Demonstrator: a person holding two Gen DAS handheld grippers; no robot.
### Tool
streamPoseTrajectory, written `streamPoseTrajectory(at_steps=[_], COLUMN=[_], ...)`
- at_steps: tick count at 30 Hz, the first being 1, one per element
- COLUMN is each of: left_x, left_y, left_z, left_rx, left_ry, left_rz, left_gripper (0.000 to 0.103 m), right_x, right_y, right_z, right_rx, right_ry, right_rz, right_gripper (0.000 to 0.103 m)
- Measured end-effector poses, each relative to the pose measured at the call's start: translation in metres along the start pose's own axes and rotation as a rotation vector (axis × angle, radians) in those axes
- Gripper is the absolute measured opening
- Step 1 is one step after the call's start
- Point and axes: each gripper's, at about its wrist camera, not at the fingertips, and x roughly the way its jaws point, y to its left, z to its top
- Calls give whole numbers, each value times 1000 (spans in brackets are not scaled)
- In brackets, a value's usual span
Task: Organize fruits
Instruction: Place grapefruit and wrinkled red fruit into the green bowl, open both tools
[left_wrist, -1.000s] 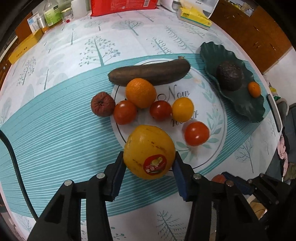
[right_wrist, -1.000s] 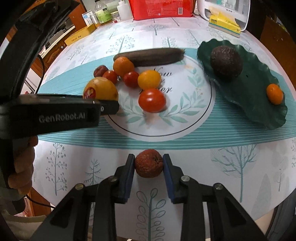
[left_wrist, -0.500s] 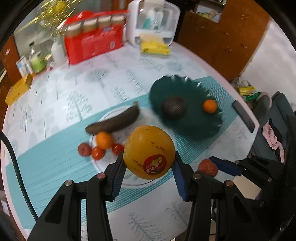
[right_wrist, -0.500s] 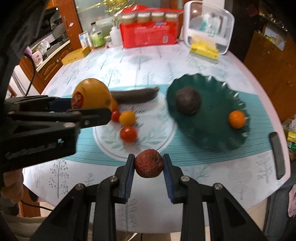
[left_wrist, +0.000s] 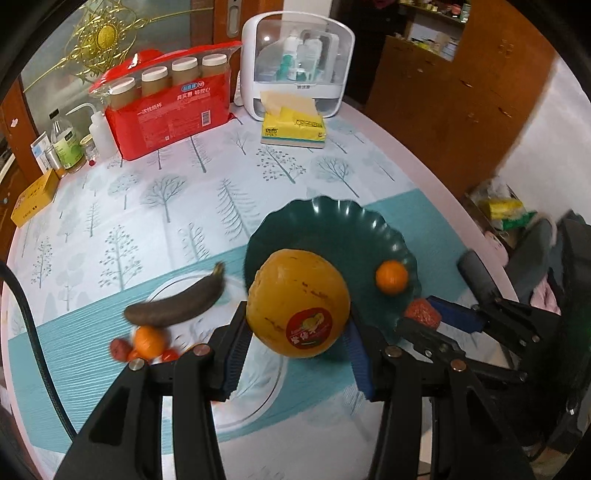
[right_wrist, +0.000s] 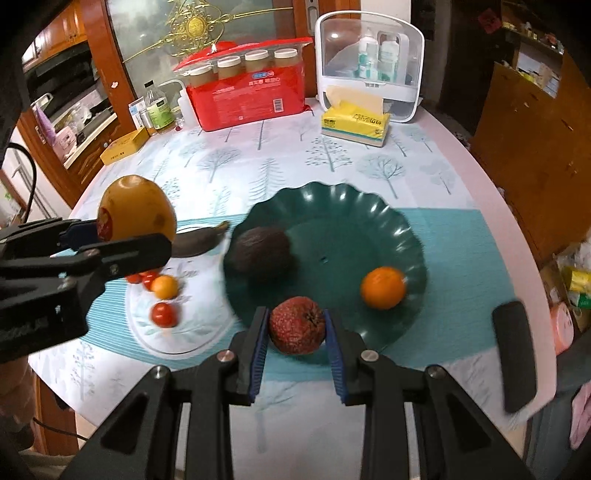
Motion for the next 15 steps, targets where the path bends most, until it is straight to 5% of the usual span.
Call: streamPoseTrajectory(at_steps=[15], left_x=[113], left_y=[-32], left_z=[63], left_rx=[-91], left_ry=[115], left_rz=[147], left_gripper=[47], right_x=[85], right_y=[-89], right_z=[65], right_rx=[-97], right_ry=[50], right_rz=[83], right_gripper=[30])
